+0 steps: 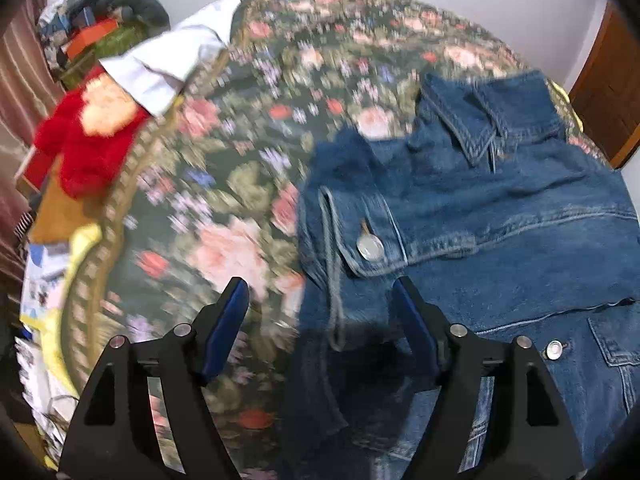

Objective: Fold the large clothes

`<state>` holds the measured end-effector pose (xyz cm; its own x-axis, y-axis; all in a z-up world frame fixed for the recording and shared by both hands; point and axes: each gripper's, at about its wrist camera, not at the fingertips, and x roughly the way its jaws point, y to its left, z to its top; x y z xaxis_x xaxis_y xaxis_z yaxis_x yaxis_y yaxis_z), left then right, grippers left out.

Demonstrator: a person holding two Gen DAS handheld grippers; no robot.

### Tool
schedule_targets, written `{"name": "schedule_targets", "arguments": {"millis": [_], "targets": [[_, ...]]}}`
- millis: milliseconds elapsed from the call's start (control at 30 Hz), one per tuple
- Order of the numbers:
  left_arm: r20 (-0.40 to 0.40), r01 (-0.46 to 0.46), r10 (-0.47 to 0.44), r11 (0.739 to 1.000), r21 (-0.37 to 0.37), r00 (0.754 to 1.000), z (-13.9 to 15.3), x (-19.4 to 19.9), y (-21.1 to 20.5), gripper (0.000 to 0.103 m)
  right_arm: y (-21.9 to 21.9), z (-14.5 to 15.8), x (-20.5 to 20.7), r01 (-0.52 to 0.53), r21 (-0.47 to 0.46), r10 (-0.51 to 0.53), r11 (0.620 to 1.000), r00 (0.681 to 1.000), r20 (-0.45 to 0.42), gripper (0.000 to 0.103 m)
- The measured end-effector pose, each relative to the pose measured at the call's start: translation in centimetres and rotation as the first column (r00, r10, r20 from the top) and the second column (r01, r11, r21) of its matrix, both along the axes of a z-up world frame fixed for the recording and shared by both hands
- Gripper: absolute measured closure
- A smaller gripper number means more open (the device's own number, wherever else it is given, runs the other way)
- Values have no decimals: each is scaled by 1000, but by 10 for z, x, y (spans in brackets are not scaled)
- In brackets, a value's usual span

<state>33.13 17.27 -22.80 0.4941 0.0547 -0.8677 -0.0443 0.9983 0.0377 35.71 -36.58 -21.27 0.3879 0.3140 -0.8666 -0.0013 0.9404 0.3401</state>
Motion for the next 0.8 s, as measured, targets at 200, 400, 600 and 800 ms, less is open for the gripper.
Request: {"name": "schedule_targets", "arguments": {"millis": [200, 400, 600, 800], "targets": [[30, 0, 2, 999, -52, 1000, 11, 34, 17, 16, -3, -2, 22, 31, 47, -30, 998, 999, -11, 18], [-51, -32, 25, 989, -147, 998, -25, 84, 23, 24, 4, -12, 51, 25, 92, -22, 995, 999, -34, 18], [-87, -28, 16, 990, -139, 996, -50, 110, 11, 62, 11, -28, 73, 9, 158, -3, 987, 999, -39, 30], [-29, -51, 49, 995, -85, 998, -39, 105, -2, 86, 24, -31, 84, 4, 101, -3, 995, 1000, -8, 79]]}}
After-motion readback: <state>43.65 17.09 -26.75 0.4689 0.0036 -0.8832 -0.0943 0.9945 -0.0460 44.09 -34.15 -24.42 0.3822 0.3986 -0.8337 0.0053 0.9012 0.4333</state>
